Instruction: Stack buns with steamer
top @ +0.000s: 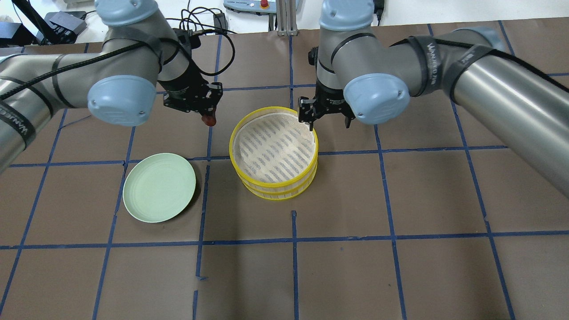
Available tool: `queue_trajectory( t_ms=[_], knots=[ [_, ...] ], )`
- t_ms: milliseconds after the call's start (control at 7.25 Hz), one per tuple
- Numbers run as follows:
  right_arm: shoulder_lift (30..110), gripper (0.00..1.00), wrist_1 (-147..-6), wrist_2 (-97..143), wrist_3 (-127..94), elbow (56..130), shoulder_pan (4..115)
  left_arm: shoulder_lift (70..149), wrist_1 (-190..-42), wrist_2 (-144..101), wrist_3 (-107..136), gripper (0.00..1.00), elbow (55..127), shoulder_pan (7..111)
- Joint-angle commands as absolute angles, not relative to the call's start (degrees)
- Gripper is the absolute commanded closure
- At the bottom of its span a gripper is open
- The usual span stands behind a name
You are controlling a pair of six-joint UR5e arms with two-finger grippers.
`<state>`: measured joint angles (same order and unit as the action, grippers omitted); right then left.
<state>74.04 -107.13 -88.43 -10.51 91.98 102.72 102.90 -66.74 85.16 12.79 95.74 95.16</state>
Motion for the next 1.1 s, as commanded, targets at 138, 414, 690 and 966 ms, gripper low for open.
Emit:
queue_trajectory(
  t_ms=[138,414,690,966],
  knots=[
    [83.8,0.00,-98.4,-88.0,-8.0,91.1,90.9,106.5,-61.4,82.4,24.3,0.85,95.2,104.0],
    [86.3,0.00,-94.9,-88.7,-6.7,90.4,90.4,109.5,-55.7,82.7,25.2,0.00,95.3,105.6],
    [88.7,0.00,-93.3,-88.9,-6.9,89.6,91.0,109.2,-55.6,83.2,24.3,0.00,95.1,105.6],
    [88.8,0.00,-93.0,-88.9,-7.2,89.7,91.0,108.0,-55.9,83.4,23.2,0.00,95.9,105.5]
  ],
)
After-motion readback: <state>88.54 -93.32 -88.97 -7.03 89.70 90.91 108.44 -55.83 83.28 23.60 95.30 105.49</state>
